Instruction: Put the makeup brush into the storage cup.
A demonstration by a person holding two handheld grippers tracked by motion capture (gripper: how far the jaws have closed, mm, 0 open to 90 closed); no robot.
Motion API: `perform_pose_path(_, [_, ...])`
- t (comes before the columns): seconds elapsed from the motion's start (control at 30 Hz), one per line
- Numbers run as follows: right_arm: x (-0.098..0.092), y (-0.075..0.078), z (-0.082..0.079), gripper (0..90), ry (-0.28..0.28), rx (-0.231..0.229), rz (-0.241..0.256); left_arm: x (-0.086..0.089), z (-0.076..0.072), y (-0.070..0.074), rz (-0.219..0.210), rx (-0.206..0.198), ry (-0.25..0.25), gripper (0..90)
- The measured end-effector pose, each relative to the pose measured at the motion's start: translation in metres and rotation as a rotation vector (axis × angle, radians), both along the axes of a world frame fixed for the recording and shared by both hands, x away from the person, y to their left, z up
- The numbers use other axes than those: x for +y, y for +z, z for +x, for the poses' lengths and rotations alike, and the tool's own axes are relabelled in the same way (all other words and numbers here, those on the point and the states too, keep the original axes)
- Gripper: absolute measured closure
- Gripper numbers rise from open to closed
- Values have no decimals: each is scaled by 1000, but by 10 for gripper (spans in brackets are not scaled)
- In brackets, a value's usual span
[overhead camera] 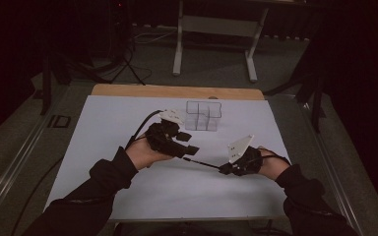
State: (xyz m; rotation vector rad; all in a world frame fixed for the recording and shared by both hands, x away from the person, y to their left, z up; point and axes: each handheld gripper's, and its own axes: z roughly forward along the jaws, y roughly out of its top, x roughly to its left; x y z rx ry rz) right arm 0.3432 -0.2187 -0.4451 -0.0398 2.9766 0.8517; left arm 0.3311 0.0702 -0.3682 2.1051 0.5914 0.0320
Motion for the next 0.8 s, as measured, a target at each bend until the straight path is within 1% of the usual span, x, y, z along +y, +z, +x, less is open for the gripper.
perform_pose_path(0.07, [-3,0,2,856,-26,11,11,6,-2,0,-34,-22,19,414])
perform_pose_path(0.13, [-6,0,4,856,-45,11,27,12,-5,-2,-65,-40,43,383])
perform_pose_path(0.17, [-8,1,4,856,-58,16,38,14,-6,-3,-83,-50,56,383])
perform_pose_path(0.23, [-10,1,5,856,-77,9,54,19,-9,-7,-102,-75,80,383])
perform_pose_path(0.27, [-11,1,5,856,-87,8,58,21,-10,-9,-118,-81,82,383])
perform_pose_path(0.33, [-13,1,5,856,-100,-2,73,25,-11,-12,-129,-85,98,383])
perform_pose_path(0.37, [-13,1,5,856,-107,-4,79,27,-12,-14,-135,-80,97,382])
perform_pose_path(0.4, [-14,1,5,856,-110,-7,84,28,-12,-16,-134,-80,109,376])
perform_pose_path(0.5, [-14,1,5,856,-126,-5,102,32,-14,-22,-145,-105,133,369])
perform_pose_path(0.53, [-15,1,5,856,-131,-5,106,34,-15,-24,-159,-112,142,359])
perform_pose_path(0.63, [-15,0,5,855,-149,2,122,38,-14,-30,-186,-102,159,339])
perform_pose_path(0.67, [-15,0,5,856,-154,5,131,39,-14,-32,-185,-92,164,319])
perform_pose_path(0.73, [-15,0,5,856,-169,12,151,40,-13,-37,-195,-89,179,319])
perform_pose_path(0.8, [-15,0,4,855,-183,9,165,40,-12,-41,-203,-81,180,319])
